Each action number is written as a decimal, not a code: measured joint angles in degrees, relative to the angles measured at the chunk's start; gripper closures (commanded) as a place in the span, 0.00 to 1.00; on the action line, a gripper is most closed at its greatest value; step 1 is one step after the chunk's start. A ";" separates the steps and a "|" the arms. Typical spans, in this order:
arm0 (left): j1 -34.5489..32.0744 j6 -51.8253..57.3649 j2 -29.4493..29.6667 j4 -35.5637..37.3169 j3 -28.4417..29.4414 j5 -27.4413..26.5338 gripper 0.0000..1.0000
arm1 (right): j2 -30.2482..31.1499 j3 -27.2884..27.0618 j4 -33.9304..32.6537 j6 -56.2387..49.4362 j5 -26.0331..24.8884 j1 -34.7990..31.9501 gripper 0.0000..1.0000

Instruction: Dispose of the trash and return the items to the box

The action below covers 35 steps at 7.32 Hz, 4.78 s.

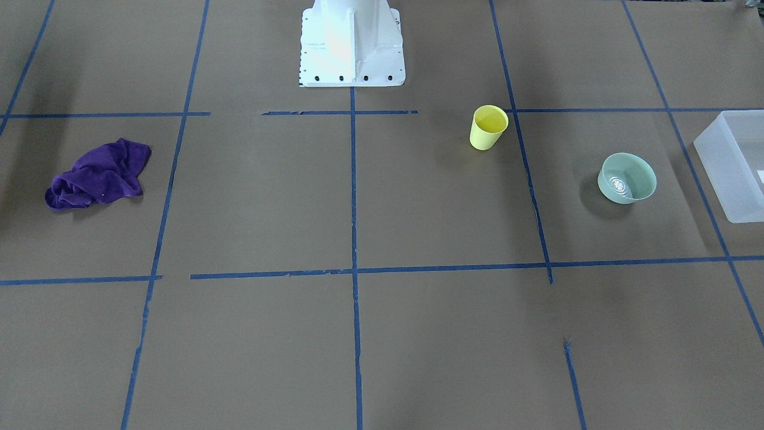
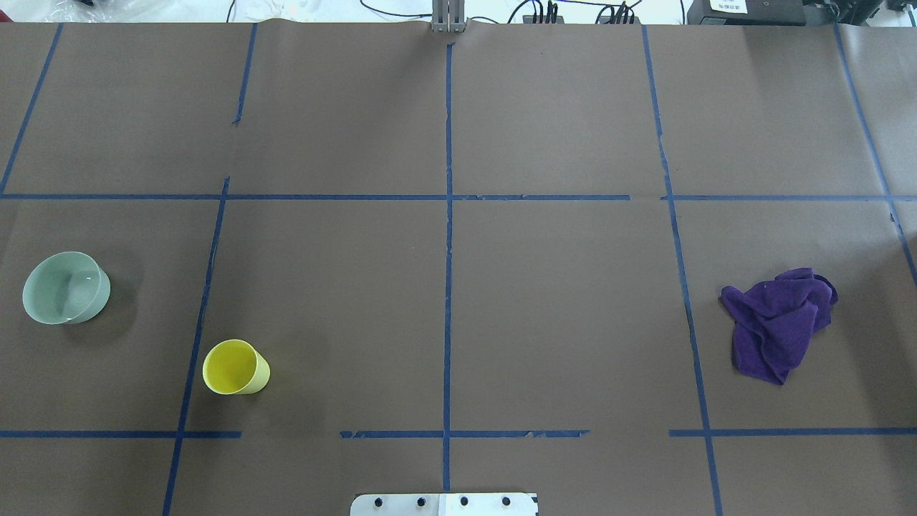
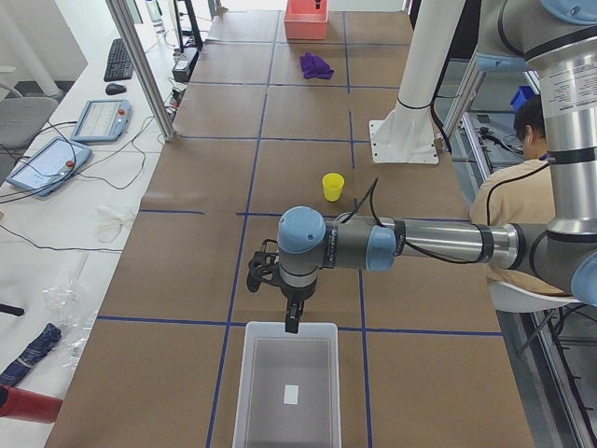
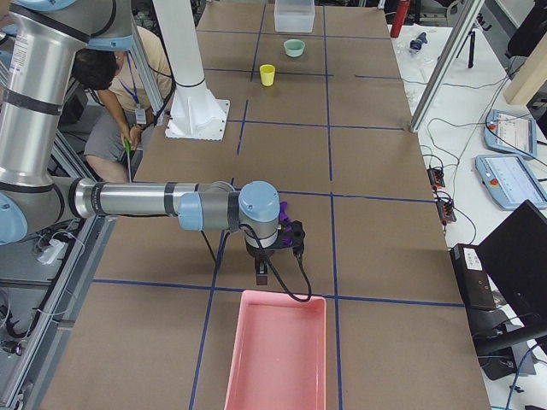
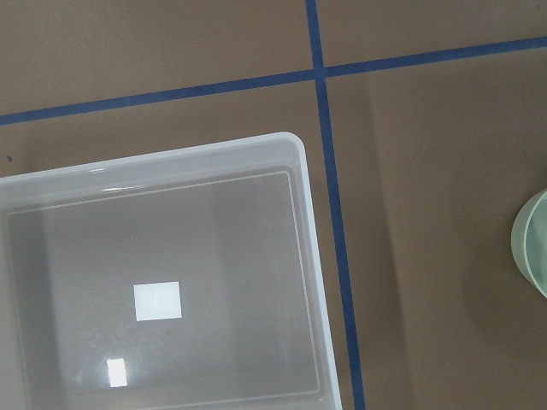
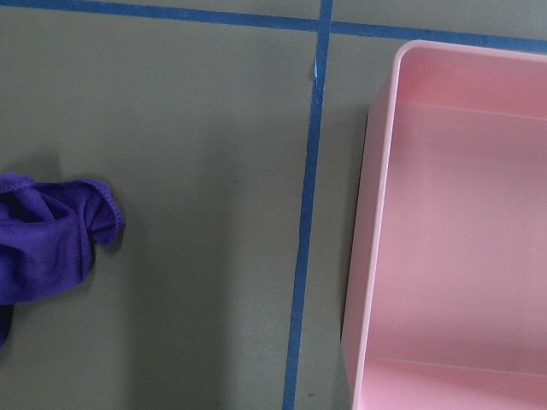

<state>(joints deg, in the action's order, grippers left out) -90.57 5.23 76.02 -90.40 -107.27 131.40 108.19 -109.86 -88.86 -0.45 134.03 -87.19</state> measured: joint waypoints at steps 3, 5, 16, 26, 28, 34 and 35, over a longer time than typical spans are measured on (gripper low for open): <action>0.12 0.06 0.43 -1.94 0.00 -0.02 0.00 | -0.06 -0.07 1.01 0.01 0.00 0.00 0.00; 1.43 0.12 1.05 -7.40 -0.53 -0.02 0.00 | -0.23 -0.21 5.78 0.27 2.09 0.56 0.00; 27.71 -49.92 7.94 -58.83 -0.23 -10.40 0.00 | -7.88 1.35 22.59 20.95 5.86 1.93 0.00; 68.52 -81.46 5.48 -34.13 -12.52 -39.41 0.10 | -7.41 1.32 27.16 21.19 2.10 4.38 0.00; 69.99 -81.85 5.69 -34.06 -12.80 -39.56 0.85 | -7.39 1.36 27.16 21.16 1.98 4.53 0.00; 67.81 -79.36 5.49 -34.02 -14.99 -39.34 1.00 | -7.50 1.49 27.16 21.08 1.85 4.86 0.00; 64.77 -75.42 4.86 -33.94 -16.44 -38.36 1.00 | -7.53 1.51 27.16 21.12 1.85 4.88 0.00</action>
<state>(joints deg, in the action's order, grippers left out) -25.80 -70.19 80.88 -124.34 -123.71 93.04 100.67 -108.35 -61.70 20.67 135.88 -82.31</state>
